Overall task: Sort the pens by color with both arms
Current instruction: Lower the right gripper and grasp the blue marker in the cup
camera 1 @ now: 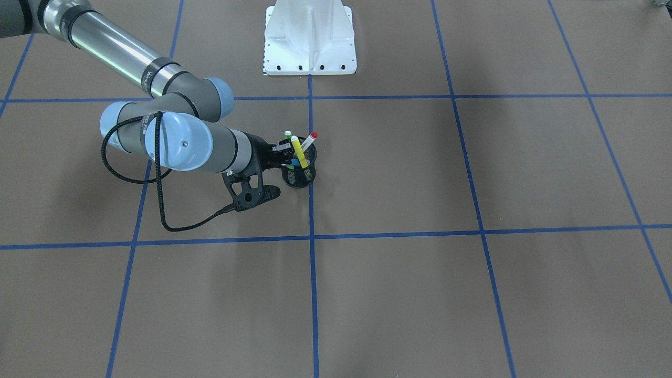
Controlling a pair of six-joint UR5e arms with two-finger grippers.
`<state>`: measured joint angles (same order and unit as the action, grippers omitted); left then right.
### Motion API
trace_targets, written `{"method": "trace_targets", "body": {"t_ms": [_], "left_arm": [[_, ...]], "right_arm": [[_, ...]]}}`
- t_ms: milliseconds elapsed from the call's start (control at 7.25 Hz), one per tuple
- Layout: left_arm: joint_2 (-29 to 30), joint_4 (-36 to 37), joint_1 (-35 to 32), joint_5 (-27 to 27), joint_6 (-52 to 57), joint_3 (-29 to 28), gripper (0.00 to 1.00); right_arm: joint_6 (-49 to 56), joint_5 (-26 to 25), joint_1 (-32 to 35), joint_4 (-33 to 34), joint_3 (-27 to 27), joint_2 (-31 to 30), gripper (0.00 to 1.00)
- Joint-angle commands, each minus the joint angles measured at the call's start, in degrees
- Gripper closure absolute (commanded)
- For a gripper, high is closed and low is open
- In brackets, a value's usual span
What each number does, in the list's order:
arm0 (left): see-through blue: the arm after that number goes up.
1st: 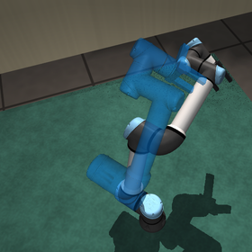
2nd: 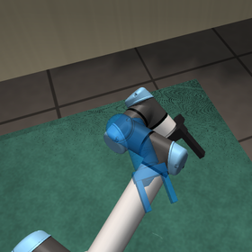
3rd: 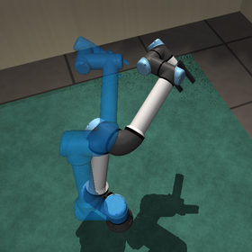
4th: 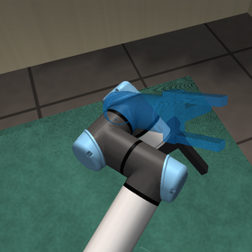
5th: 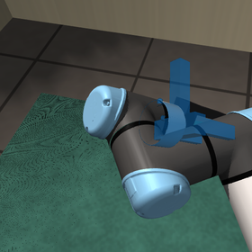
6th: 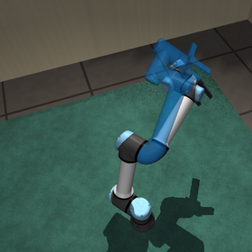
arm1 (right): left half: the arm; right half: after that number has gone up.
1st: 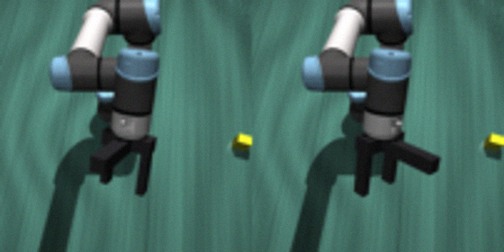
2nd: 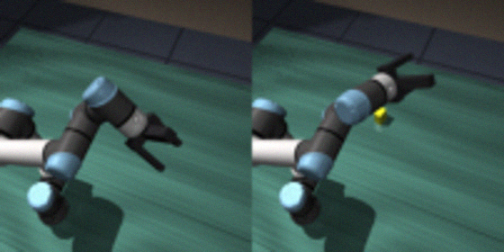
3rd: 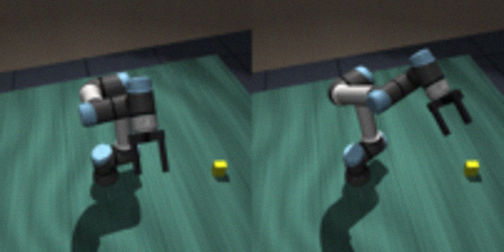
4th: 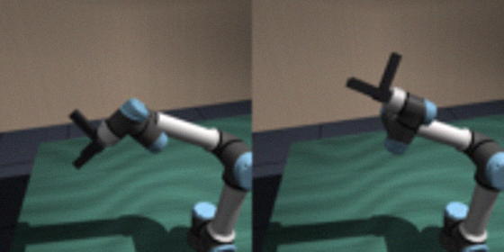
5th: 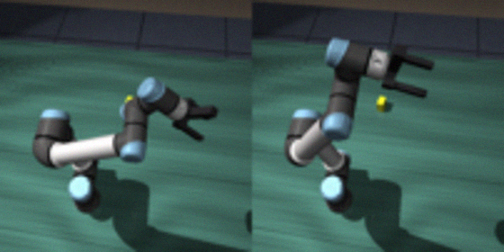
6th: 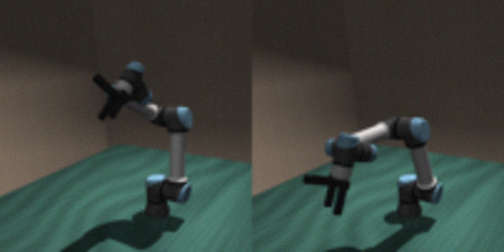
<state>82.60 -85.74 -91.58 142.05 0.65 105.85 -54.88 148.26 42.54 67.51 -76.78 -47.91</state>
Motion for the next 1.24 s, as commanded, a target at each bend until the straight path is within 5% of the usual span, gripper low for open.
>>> {"method": "trace_targets", "body": {"t_ms": [0, 1103], "left_arm": [[0.20, 0.05, 0.00, 0.07, -0.03, 0.06, 0.00], [0.29, 0.05, 0.00, 1.30, -0.03, 0.50, 0.00]], "right_arm": [[-0.06, 0.01, 0.00, -0.10, -0.30, -0.25, 0.94], [-1.81, -1.74, 8.15, -0.10, -14.77, -4.98, 1.00]]}}
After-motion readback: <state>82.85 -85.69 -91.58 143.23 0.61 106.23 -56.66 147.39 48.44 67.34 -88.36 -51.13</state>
